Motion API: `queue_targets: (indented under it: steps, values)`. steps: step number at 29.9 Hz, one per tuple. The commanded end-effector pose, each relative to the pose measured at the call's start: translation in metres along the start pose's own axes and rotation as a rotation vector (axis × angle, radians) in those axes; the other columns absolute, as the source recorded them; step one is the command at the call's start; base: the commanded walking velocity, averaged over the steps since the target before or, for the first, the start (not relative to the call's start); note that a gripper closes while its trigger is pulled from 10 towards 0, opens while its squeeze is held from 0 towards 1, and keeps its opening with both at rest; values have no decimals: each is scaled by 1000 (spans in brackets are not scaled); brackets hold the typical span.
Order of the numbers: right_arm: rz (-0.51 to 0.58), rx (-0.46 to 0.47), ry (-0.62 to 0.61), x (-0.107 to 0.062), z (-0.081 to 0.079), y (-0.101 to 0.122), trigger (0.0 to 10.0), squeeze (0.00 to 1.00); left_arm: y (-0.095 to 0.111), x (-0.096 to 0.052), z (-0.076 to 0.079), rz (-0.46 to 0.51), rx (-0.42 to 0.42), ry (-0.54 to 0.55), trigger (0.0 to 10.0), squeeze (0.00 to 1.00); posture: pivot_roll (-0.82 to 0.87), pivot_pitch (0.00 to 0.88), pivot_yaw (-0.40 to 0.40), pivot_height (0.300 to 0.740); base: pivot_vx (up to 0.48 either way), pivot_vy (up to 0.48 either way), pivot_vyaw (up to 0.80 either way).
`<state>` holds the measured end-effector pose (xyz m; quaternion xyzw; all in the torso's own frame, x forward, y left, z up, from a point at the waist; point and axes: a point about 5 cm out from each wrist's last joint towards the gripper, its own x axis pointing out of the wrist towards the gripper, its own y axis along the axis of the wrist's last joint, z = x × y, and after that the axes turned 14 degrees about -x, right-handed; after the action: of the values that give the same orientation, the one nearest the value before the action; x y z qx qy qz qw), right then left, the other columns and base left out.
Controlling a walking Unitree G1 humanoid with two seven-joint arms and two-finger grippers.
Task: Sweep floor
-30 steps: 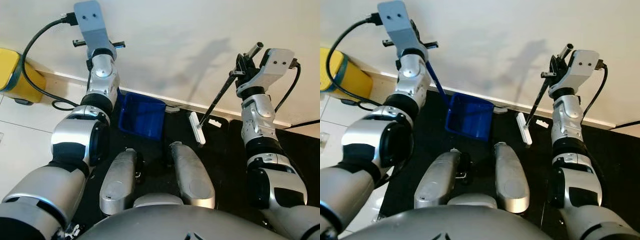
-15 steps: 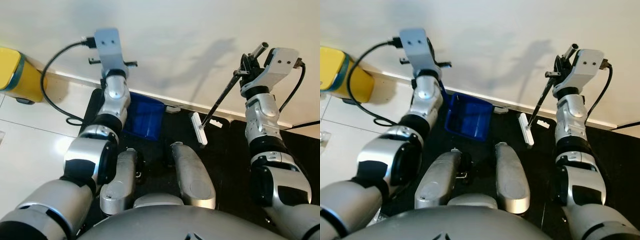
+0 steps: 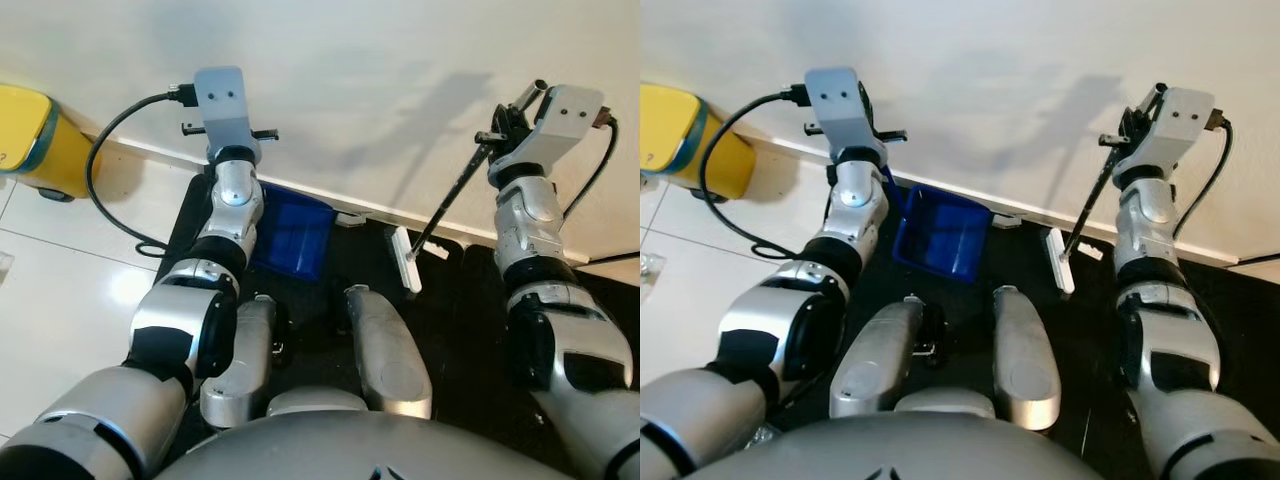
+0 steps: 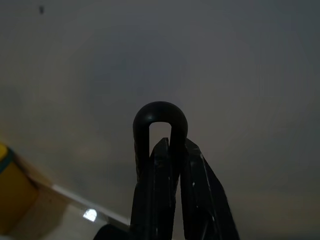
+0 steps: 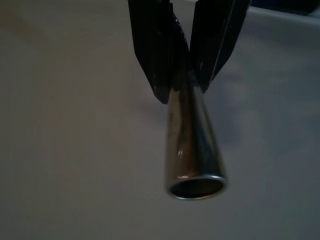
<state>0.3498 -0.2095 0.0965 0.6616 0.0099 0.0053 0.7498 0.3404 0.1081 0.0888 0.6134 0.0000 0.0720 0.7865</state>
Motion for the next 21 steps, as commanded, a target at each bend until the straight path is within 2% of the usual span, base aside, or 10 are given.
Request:
queue_targets:
  steps: [1, 3, 4, 5, 12, 14, 16, 17, 20, 21]
  values:
    - [43, 48, 132, 9, -28, 11, 10000, 0, -15, -10, -7, -68, 24, 4, 10000, 0, 34, 174, -17, 740, 0, 0, 0]
    - [77, 72, 215, 15, -49, 21, 10000, 0, -15, -11, -10, -65, 26, 8, 10000, 0, 40, 172, -21, 740, 0, 0, 0]
    - [77, 72, 215, 15, -49, 21, 10000, 0, -15, -11, -10, -65, 26, 8, 10000, 0, 40, 172, -21, 740, 0, 0, 0]
    - [109, 106, 277, 18, -67, 29, 10000, 0, -16, -13, -12, -65, 27, 13, 10000, 0, 42, 170, -22, 740, 0, 0, 0]
    - [148, 156, 350, 18, -85, 36, 10000, 0, -17, -14, -12, -70, 26, 12, 10000, 0, 32, 161, -24, 740, 0, 0, 0]
    - [207, 144, 361, 17, -82, 44, 10000, 0, -18, -14, -9, -74, 22, 6, 10000, 0, 21, 153, -26, 740, 0, 0, 0]
    - [262, 100, 333, 13, -66, 50, 10000, 0, -17, -14, -7, -78, 19, 1, 10000, 0, 9, 150, -26, 740, 0, 0, 0]
    - [262, 100, 333, 13, -66, 50, 10000, 0, -17, -14, -7, -78, 19, 1, 10000, 0, 9, 150, -26, 740, 0, 0, 0]
    - [304, 11, 265, 2, -35, 53, 10000, 0, -18, -14, -4, -86, 15, -6, 10000, 0, -5, 142, -27, 740, 0, 0, 0]
    - [304, 11, 265, 2, -35, 53, 10000, 0, -18, -14, -4, -86, 15, -6, 10000, 0, -5, 142, -27, 740, 0, 0, 0]
